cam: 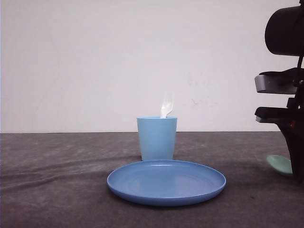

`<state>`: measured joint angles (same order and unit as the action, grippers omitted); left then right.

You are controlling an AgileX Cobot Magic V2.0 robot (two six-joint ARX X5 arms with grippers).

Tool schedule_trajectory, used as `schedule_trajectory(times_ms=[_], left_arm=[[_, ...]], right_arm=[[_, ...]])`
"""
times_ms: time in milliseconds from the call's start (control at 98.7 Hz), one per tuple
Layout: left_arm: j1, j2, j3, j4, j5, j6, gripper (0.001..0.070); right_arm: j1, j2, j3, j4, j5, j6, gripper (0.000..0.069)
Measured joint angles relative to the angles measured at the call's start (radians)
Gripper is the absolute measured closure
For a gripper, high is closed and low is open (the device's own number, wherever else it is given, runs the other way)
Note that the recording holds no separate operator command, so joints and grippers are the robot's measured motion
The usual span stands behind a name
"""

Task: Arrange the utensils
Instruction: 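Lower the right gripper onto the green spoon and grasp it, then carry the spoon with the right gripper and drop it into the cup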

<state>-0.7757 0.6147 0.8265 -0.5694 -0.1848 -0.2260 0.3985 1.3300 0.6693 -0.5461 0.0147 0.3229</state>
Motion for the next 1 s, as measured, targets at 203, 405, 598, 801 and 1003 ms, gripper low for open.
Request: schedule_trajectory(times_ms=[203, 405, 598, 801, 1003], left_arm=[[-0.001, 0.0, 0.0, -0.006, 0.0, 0.0, 0.0393], [-0.001, 0.0, 0.0, -0.024, 0.0, 0.0, 0.0393], [-0.001, 0.0, 0.0, -0.031, 0.0, -0.002, 0.0393], [-0.001, 0.0, 0.0, -0.033, 0.0, -0.023, 0.0393], [-0.001, 0.0, 0.0, -0.032, 0.0, -0.027, 0.0393]], right_arm=[[0.0, -0.032, 0.0, 0.001, 0.008, 0.0, 0.062], [0.042, -0.136, 0.06, 0.017, 0.01, -0.005, 0.0621], [0.138, -0.187, 0.175, 0.145, 0.01, -0.034, 0.0621], [0.242, -0.175, 0.23, 0.383, 0.009, -0.094, 0.0621], [0.267, -0.076, 0.23, 0.618, 0.009, -0.143, 0.0621]])
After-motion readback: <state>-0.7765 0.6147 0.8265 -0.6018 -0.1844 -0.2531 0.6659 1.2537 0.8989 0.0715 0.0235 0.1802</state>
